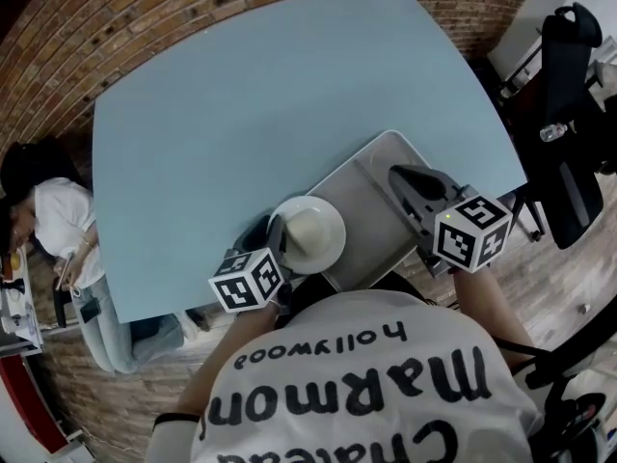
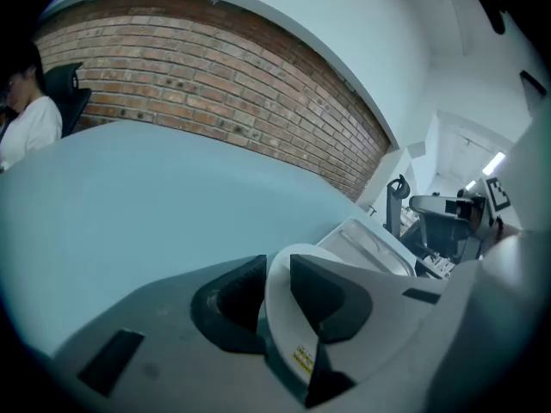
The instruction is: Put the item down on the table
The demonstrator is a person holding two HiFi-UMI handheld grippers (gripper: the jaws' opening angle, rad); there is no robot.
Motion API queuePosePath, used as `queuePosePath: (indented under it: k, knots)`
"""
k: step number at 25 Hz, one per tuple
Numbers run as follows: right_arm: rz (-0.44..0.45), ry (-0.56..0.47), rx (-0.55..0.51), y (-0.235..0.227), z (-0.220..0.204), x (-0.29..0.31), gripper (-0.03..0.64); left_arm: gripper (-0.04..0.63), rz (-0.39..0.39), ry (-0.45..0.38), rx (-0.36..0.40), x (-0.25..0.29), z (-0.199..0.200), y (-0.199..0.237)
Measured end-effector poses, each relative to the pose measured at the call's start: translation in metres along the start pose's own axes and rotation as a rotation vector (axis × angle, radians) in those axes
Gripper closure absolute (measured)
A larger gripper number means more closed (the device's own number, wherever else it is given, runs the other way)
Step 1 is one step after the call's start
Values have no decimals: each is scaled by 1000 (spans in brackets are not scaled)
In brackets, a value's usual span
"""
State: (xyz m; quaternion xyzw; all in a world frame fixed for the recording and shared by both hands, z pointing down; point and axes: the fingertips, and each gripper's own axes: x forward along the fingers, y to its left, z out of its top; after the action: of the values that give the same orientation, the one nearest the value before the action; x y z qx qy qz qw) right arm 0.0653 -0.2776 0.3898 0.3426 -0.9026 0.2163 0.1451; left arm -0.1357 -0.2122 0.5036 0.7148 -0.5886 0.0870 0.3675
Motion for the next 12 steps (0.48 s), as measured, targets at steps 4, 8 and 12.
queuePosePath:
  k: [4,8,12]
  knots:
    - [0,0,-2,1,-1,-2,606,528,2,1,99,1,1,-3]
    - [-4,-2,-2,1,-1,-6,606,527,4,-2,163,1,1,-5]
    - [-6,-4,-3,2,-1,-9,606,526,11,-3,270,0,1,-9]
